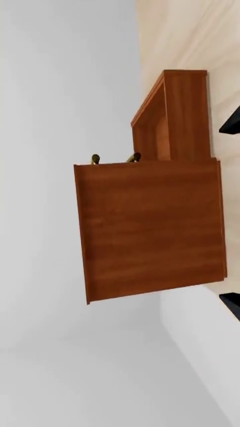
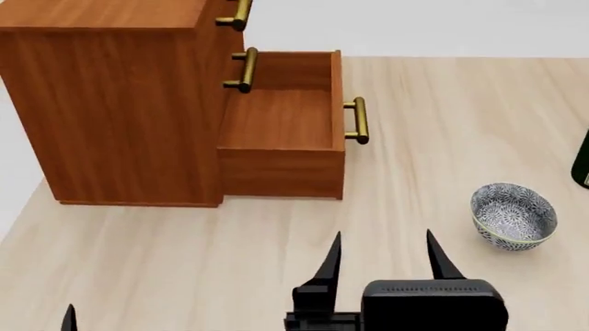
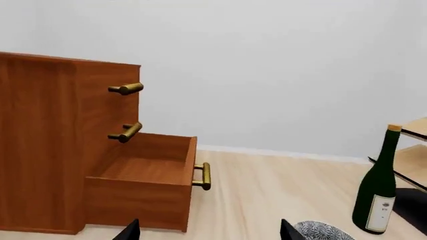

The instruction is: Put the bowl in the bottom drawer of the cabinet.

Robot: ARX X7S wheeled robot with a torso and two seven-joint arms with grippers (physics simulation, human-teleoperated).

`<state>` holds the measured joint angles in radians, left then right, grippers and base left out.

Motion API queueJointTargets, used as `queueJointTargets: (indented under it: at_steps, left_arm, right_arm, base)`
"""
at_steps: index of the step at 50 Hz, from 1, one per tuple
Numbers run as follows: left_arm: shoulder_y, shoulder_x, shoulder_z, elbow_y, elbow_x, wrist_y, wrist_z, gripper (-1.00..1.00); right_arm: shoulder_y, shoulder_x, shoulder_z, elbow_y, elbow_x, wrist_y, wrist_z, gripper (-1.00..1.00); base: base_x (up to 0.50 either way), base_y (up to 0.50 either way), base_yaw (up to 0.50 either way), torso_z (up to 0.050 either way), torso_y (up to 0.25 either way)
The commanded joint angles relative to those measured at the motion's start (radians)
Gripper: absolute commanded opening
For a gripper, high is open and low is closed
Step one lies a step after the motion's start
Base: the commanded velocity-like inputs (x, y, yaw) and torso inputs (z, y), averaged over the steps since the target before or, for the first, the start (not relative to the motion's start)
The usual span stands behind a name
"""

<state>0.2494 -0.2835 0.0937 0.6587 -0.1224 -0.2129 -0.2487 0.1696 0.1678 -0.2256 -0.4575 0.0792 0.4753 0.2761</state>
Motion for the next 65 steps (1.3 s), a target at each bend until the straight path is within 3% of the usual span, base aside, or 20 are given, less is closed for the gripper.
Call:
queueJointTargets:
  at_steps: [1,13,65]
  left_arm:
    - [0.001,-0.009,0.012,0.070,-0.002,-0.036,-0.012,1.00]
    - [0.006,-0.013,0.026,0.059,-0.008,-0.028,-0.014,1.00]
    - [0.009,-0.037,0.035,0.013,-0.021,0.016,-0.039,1.00]
  right_arm:
    - [0.009,0.008,-0.009,0.013,-0.016,-0.016,0.020,1.00]
    - [0.025,0.019,0.023,0.006,0.018,-0.006,0.019,1.00]
    - [0.045,0.043,-0.012,0.012,0.034,0.014,0.040,1.00]
  base:
    - [0.00,0.00,0.00,0.000,0.000]
    - [0.02,0.00,0.00,0.000,0.000]
    - [0.50,0.00,0.00,0.000,0.001]
